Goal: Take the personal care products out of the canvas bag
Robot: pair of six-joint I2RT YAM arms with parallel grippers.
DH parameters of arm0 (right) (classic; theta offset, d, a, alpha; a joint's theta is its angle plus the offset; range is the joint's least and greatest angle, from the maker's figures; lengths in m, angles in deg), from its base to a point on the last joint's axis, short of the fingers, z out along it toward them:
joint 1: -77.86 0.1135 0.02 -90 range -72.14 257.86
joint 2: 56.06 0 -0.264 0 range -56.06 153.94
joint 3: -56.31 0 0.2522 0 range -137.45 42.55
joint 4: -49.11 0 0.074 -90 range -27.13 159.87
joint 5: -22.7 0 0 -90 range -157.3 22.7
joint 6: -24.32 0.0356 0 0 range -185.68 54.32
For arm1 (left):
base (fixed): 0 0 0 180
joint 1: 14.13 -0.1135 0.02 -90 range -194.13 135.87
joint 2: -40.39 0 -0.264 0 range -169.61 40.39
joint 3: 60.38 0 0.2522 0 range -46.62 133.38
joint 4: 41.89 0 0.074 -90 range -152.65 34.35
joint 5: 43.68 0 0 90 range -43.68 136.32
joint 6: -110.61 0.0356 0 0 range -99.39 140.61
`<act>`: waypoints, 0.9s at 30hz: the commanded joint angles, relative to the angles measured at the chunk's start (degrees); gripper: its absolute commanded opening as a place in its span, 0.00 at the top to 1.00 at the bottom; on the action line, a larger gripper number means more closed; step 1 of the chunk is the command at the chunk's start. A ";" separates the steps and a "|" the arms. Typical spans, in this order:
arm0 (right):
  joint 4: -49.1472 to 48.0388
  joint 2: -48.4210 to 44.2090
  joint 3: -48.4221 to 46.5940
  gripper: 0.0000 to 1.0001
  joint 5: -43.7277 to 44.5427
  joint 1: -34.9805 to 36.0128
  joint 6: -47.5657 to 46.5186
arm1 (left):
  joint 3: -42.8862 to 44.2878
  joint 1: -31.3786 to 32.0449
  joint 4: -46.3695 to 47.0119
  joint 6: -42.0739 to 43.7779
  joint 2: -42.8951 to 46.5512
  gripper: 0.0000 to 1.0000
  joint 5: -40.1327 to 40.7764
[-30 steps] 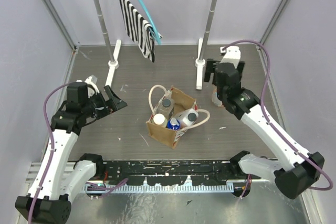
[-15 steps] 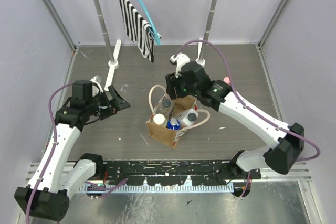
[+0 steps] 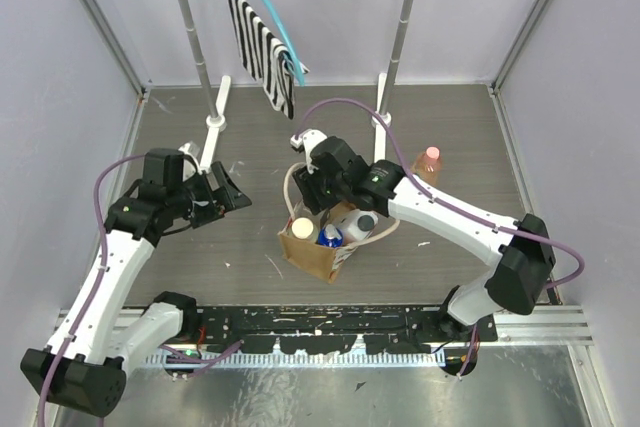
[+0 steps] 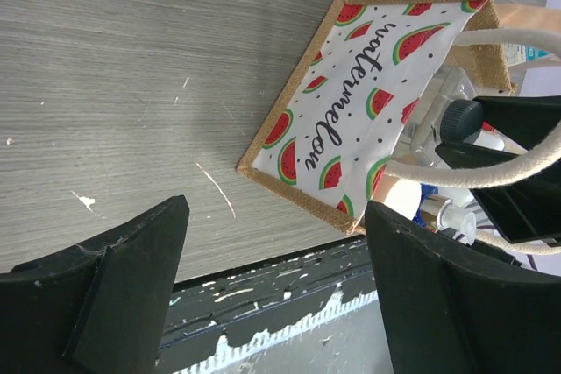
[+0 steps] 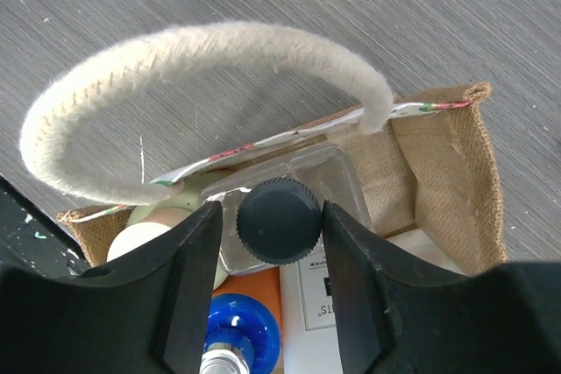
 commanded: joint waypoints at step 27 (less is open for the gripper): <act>9.65 -3.36 -30.58 0.85 21.28 -0.77 -4.05 | 1.37 3.11 -3.14 -0.13 1.74 0.11 1.22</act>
